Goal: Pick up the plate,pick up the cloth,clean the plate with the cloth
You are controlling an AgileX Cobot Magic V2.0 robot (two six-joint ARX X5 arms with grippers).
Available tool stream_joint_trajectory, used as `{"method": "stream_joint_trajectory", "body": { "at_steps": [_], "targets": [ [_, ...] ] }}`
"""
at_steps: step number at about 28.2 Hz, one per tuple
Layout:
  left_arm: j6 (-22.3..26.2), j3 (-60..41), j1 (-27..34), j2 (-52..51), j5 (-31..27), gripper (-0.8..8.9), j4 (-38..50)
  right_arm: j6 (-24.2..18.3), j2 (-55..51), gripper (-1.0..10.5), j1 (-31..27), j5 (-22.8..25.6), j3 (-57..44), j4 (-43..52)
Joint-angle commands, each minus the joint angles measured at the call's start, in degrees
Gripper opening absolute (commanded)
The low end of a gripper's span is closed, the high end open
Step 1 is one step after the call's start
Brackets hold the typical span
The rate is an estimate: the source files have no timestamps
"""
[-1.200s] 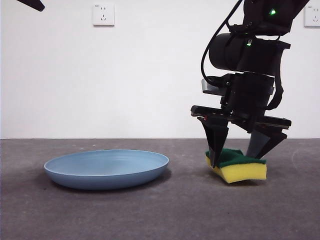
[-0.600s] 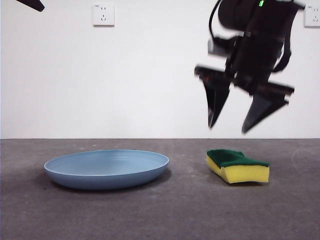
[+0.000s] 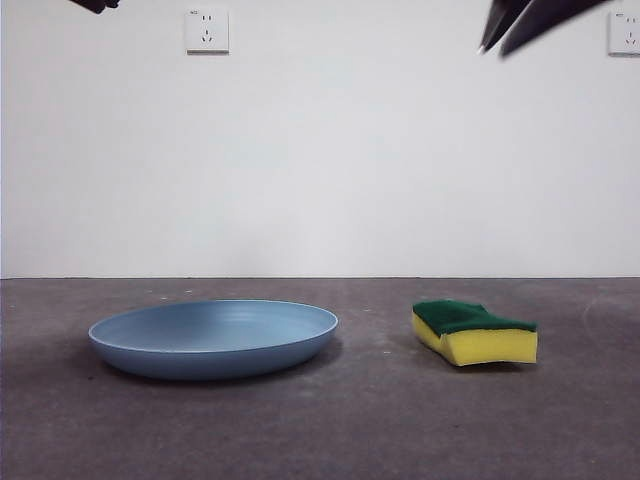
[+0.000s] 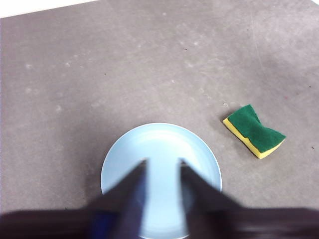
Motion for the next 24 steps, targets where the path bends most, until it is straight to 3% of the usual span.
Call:
{"method": "stream_joint_trajectory", "body": {
  "at_steps": [1, 5, 10, 18, 24],
  "targets": [
    [0.70, 0.07, -0.13, -0.44, -0.11, -0.08, 1.84, -3.74, -3.13, -0.1, 0.09, 0.20, -0.42, -0.20],
    [2.21, -0.11, -0.61, -3.15, -0.31, -0.08, 4.81, -4.76, -8.74, -0.1, 1.03, 0.68, -0.44, -0.20],
    [3.08, -4.94, -2.03, -9.05, -2.75, -0.08, 10.38, -6.95, -15.87, -0.1, 3.74, 7.61, -4.42, 2.23],
    [1.55, -24.44, -2.38, -20.41, -4.24, -0.08, 20.33, -6.21, -28.24, -0.1, 5.14, 7.91, -22.97, 10.95],
    [0.63, -31.50, -2.36, -24.70, -4.17, -0.08, 24.28, -6.05, -31.98, -0.1, 4.98, 8.52, -29.70, 12.20]
  ]
}}
